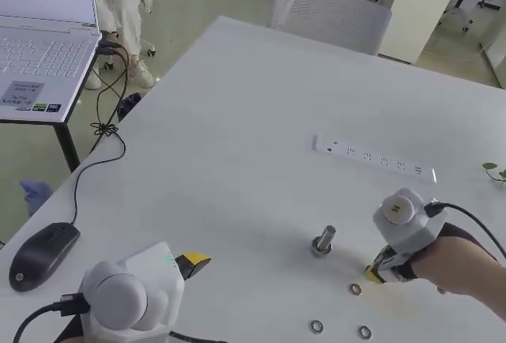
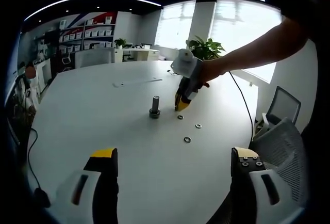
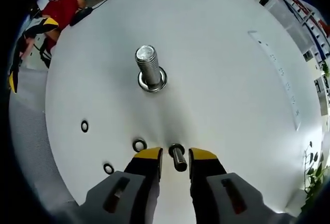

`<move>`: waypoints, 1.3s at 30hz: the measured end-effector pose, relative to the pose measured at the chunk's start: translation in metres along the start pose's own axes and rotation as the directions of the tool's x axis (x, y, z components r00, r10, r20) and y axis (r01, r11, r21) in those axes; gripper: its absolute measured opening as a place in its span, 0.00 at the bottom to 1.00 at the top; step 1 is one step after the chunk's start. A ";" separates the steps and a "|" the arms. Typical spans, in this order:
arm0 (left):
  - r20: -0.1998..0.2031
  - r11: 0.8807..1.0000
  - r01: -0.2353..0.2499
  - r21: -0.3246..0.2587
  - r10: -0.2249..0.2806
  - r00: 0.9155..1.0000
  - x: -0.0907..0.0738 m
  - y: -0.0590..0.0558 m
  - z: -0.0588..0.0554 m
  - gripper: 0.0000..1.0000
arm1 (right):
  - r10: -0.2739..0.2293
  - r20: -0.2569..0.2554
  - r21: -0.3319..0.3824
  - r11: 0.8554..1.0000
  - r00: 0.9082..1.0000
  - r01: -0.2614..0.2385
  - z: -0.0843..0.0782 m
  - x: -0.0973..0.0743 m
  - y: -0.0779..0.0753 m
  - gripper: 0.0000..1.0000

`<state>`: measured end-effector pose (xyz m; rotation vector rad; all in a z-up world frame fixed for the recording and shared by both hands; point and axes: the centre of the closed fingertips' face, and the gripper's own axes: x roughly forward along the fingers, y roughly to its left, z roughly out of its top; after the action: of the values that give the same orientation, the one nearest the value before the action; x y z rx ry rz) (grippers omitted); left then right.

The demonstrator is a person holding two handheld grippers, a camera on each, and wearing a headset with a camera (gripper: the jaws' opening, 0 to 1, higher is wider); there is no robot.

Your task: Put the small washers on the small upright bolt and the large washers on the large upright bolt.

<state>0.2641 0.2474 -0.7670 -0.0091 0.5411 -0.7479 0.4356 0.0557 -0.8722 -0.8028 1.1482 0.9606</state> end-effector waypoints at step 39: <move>0.012 1.000 0.003 0.019 -0.003 1.000 -0.006 -0.011 0.008 0.90 | -0.007 0.020 -0.043 0.999 1.000 0.008 0.010 -0.050 -0.002 0.24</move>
<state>0.2575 0.2418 -0.7553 0.0037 0.5225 -0.7555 0.4348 0.0539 -0.8217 -0.8296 1.1101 0.9879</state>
